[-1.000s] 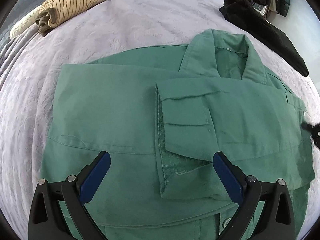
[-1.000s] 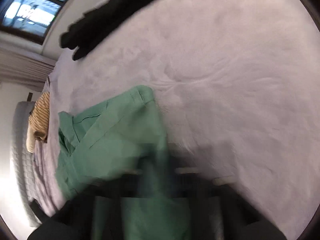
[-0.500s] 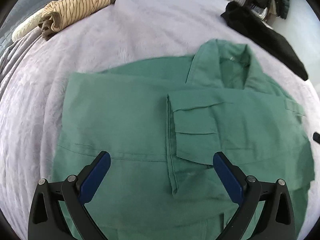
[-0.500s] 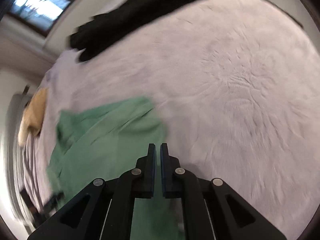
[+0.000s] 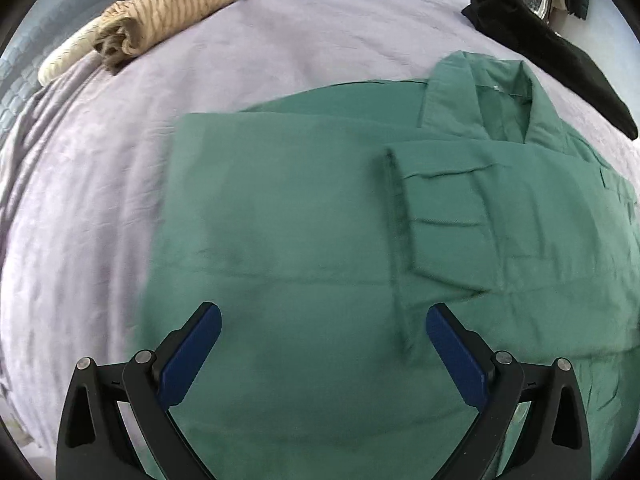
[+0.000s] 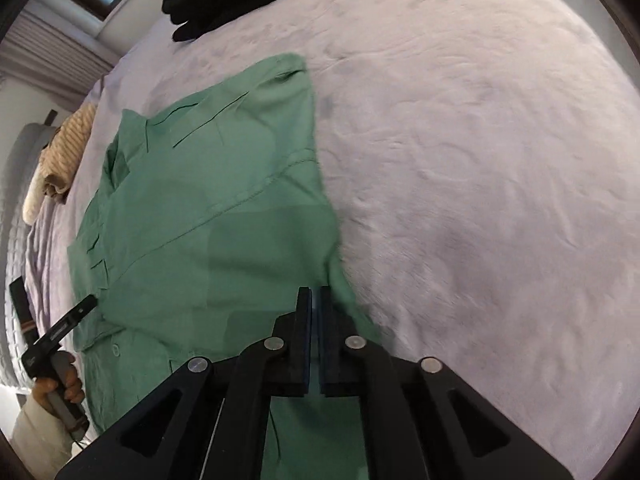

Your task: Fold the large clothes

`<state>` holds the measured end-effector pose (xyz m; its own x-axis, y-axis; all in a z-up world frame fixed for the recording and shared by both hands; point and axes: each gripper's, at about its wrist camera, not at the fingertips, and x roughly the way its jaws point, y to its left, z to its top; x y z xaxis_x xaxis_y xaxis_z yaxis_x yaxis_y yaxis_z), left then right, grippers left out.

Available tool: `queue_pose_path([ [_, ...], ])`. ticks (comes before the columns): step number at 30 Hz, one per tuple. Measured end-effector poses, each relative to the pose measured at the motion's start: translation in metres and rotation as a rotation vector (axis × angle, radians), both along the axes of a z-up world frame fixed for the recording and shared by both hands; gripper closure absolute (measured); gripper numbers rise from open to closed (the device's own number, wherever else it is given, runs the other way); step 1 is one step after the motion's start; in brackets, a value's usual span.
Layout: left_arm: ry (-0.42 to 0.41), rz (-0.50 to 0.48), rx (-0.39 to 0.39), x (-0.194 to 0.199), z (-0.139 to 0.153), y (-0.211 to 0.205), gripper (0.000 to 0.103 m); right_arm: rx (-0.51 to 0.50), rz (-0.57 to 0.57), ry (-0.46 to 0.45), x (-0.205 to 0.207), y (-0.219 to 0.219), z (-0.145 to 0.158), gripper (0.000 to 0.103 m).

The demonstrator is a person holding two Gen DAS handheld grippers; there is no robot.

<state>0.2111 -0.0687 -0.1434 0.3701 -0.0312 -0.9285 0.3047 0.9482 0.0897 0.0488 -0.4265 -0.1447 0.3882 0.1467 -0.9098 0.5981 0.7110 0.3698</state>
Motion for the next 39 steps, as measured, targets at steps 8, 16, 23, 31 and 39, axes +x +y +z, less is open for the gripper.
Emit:
queue_pose_path([
  [8, 0.059, 0.014, 0.058, -0.047, 0.018, 0.033, 0.000, 0.019, 0.010, 0.044, -0.015, 0.016, 0.015, 0.088],
  [16, 0.112, 0.011, 0.076, -0.081, 0.035, 0.040, 0.000, 0.034, 0.040, 0.077, -0.023, 0.046, 0.028, 0.055],
  [23, 0.123, 0.043, 0.053, -0.096, 0.051, 0.047, 0.000, 0.036, 0.066, 0.071, -0.017, 0.061, 0.046, 0.031],
  [31, 0.167, 0.064, 0.033, -0.117, 0.068, 0.050, 0.000, 0.028, 0.090, 0.050, -0.020, 0.073, 0.065, 0.019],
  [39, 0.193, 0.051, 0.048, -0.142, 0.082, 0.043, 0.000, 0.068, 0.096, 0.023, -0.036, 0.081, 0.078, 0.000],
])
